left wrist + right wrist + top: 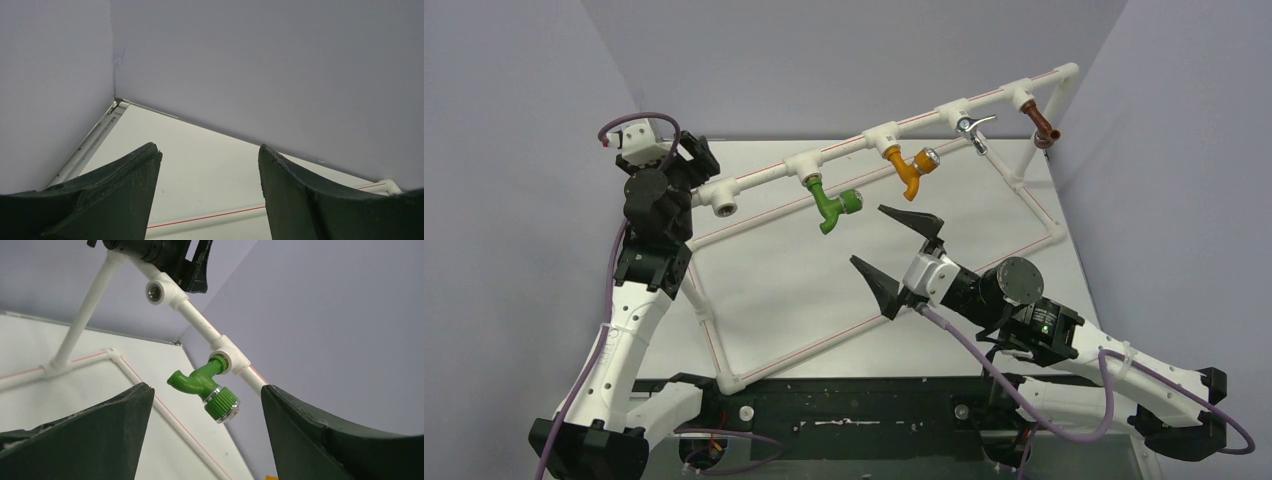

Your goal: Install the water faucets

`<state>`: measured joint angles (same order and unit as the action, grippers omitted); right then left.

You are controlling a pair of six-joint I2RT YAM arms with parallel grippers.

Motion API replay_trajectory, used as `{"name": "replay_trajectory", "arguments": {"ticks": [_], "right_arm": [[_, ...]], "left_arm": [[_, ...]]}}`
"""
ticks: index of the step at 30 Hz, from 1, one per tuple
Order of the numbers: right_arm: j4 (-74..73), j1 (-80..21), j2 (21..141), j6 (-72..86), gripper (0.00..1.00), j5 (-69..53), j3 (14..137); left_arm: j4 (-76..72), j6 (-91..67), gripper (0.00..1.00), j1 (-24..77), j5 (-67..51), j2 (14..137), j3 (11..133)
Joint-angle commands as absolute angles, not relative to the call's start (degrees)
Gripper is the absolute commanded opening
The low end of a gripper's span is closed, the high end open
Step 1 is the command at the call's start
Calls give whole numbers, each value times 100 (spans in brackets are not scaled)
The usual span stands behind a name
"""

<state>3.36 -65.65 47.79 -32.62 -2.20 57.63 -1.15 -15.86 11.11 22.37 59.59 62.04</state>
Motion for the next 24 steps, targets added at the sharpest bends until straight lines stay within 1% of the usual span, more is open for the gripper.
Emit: {"name": "replay_trajectory", "arguments": {"ticks": [1,7,11,17,24], "right_arm": [[21,-6577,4844,-5088,82,-707,6063],[-383,-6741,5211,-6247,82,-349,6279],[-347,-6989,5502,-6932,82,362,6323],[412,-7208,5901,-7979,80,1335,6057],[1693,-7295,6344,-8969,78,2021,5731]], "left_arm": [[1503,-1433,69,1084,2019,6240,5740],[1509,-1449,69,1083,1953,6241,5756],[1524,-1450,69,1089,1932,6253,5758],[1522,-1448,69,1084,1916,6248,5764],[1529,-1450,69,1089,1920,6267,5769]]}}
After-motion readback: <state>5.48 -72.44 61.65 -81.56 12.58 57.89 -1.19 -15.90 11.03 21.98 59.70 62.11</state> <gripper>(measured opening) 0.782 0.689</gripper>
